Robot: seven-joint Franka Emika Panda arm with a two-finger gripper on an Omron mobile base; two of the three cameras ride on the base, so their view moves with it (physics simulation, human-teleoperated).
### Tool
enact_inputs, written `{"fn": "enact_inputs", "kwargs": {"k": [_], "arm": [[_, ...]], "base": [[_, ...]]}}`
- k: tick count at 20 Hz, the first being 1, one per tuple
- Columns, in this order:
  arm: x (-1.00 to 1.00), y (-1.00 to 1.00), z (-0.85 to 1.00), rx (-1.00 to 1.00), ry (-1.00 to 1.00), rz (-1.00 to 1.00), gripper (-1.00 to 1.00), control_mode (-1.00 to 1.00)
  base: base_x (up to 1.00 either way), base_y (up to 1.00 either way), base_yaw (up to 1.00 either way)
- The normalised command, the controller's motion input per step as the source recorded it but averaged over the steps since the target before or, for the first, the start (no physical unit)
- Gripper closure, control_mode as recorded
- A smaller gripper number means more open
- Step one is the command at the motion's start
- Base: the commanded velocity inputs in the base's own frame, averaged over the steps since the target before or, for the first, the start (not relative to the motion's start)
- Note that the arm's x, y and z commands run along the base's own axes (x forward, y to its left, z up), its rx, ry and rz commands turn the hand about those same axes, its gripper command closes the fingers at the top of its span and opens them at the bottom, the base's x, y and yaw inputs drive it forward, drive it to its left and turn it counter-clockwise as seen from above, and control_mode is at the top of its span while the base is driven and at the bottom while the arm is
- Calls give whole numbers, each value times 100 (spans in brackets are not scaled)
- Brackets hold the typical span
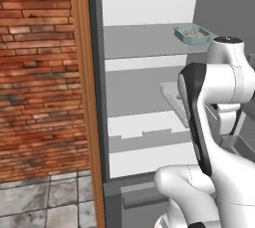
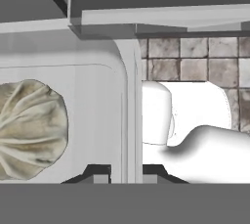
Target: Place two dumplings into each of the tupperware containers and then place the containers in the fridge.
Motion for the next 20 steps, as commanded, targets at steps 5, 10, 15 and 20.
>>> {"fn": "enact_inputs", "kwargs": {"k": [5, 10, 15, 20], "arm": [[0, 0, 0, 0, 0, 0, 100, 100], [0, 0, 0, 0, 0, 0, 100, 100], [0, 0, 0, 0, 0, 0, 100, 100], [0, 0, 0, 0, 0, 0, 100, 100]], "base": [[29, -3, -10], [29, 0, -10], [44, 0, -4], [43, 0, 0]]}}
